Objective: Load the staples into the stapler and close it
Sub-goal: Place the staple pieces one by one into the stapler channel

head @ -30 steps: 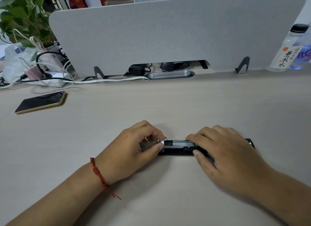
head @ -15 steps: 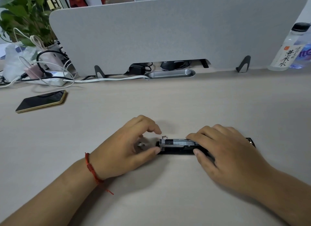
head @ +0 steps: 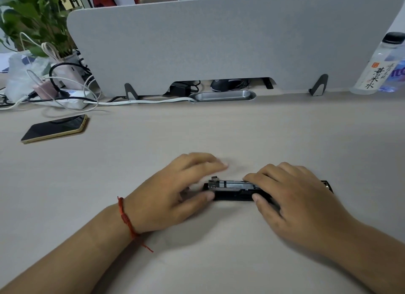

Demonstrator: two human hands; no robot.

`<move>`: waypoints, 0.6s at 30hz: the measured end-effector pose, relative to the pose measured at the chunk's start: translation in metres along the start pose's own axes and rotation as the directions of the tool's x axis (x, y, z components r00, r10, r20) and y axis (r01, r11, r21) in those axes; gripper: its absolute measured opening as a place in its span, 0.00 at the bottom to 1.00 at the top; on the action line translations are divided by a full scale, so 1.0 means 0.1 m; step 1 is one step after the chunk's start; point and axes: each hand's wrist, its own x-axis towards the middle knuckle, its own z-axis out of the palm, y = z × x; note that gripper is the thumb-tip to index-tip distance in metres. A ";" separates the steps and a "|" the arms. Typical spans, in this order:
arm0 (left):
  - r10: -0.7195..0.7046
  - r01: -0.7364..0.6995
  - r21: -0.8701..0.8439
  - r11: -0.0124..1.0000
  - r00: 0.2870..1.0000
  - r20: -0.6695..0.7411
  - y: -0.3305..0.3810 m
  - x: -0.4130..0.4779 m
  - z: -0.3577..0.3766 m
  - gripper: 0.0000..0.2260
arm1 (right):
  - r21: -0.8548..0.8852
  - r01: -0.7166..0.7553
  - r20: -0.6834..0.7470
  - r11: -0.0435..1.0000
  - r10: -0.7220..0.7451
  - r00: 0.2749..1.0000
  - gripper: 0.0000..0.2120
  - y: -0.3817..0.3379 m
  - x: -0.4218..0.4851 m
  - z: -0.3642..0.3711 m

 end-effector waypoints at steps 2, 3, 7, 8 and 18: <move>-0.076 0.073 -0.029 0.997 0.992 -0.104 -0.06 -0.02 -0.07 0.20 | -0.007 0.000 -0.005 1.000 0.000 1.000 0.15 0.00 0.00 0.00; -0.122 0.119 -0.028 0.992 0.984 -0.128 -0.08 -0.03 -0.09 0.18 | -0.008 0.002 -0.008 1.000 -0.002 1.000 0.15 0.00 0.00 0.00; -0.220 0.223 0.059 0.973 0.974 -0.048 -0.12 -0.03 -0.14 0.16 | -0.007 0.011 -0.018 1.000 -0.011 1.000 0.15 0.01 0.00 0.01; -0.236 0.237 0.065 0.969 0.971 -0.027 -0.15 -0.03 -0.18 0.16 | -0.007 0.014 -0.021 1.000 -0.014 1.000 0.15 0.01 0.00 0.01; -0.331 0.331 0.038 0.943 0.919 0.214 -0.27 -0.15 -0.40 0.16 | -0.014 0.022 -0.026 1.000 -0.022 0.999 0.15 0.02 0.00 0.03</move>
